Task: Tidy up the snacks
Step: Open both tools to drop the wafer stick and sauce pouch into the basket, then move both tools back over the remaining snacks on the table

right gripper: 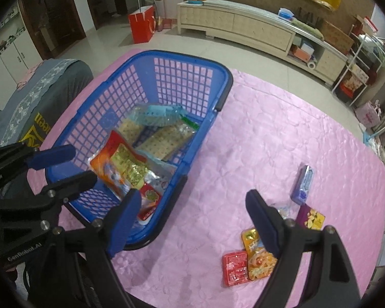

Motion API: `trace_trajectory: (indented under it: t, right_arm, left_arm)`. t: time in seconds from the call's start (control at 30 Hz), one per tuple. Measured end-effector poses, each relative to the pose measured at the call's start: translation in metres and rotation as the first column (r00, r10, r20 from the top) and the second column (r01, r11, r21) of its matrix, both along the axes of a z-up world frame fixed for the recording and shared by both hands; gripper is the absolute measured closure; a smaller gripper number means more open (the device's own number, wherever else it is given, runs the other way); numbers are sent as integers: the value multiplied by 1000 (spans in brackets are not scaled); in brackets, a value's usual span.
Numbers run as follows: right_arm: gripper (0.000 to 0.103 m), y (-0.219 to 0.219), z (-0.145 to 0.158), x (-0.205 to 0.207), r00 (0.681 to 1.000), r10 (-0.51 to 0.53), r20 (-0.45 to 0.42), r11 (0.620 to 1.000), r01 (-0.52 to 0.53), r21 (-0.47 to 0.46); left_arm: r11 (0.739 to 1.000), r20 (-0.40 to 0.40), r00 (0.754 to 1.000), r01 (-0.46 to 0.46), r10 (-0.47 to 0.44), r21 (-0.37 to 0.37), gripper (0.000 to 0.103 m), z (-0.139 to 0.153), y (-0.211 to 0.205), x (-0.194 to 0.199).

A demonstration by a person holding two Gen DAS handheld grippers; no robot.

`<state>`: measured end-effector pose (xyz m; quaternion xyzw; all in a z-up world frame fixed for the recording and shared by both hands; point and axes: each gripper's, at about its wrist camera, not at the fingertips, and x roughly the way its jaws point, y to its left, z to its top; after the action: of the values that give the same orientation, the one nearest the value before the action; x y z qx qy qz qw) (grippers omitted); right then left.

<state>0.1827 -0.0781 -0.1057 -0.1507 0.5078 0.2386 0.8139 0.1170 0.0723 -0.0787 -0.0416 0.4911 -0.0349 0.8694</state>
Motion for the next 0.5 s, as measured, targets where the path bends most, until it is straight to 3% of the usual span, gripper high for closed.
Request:
trace_trajectory:
  t: [0.17, 0.5]
  right_arm:
    - [17, -2, 7, -6, 1000, -4, 8, 1000, 4, 8]
    - [17, -16, 35, -28, 998, -5, 59, 1000, 3, 24]
  left_arm:
    - [1000, 18, 1000, -11, 10, 11, 38, 10, 1, -11]
    - [1000, 58, 998, -11, 11, 7, 37, 34, -11, -32]
